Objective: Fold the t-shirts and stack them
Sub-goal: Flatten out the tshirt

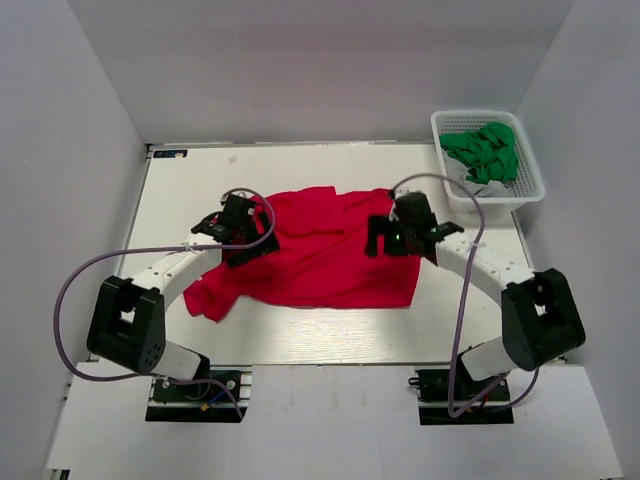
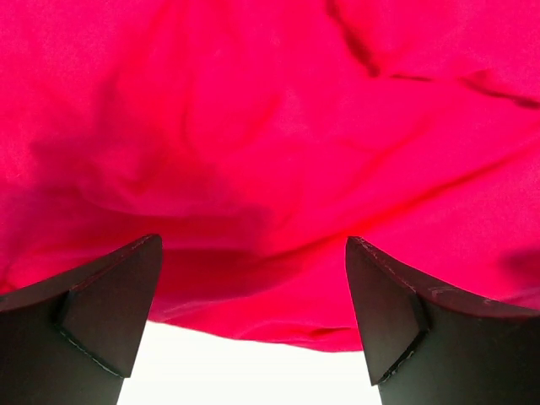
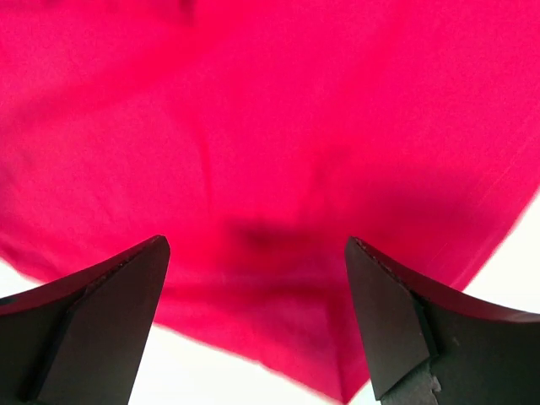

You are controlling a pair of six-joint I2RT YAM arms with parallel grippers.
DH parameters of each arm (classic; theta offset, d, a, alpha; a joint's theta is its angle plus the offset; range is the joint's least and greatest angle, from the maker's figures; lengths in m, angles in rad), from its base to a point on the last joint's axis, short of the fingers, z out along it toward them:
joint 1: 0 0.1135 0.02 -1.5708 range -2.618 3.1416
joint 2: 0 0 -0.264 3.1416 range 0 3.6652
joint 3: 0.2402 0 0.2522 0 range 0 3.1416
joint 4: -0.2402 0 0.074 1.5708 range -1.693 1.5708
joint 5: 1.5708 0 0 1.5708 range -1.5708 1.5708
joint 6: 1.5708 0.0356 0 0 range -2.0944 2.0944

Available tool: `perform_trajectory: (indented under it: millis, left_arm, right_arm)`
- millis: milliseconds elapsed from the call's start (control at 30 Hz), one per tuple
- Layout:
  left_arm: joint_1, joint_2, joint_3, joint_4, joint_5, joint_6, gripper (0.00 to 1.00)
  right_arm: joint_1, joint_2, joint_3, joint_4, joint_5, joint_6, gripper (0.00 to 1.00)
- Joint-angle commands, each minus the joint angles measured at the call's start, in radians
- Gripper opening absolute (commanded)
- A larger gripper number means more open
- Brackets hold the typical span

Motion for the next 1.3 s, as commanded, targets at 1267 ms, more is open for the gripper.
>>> perform_trajectory:
  millis: [1267]
  left_arm:
    - [-0.011,0.344,0.323,0.037,0.165,0.083,0.99]
  right_arm:
    - [-0.118,0.194,0.031,0.015,-0.196,-0.130,0.90]
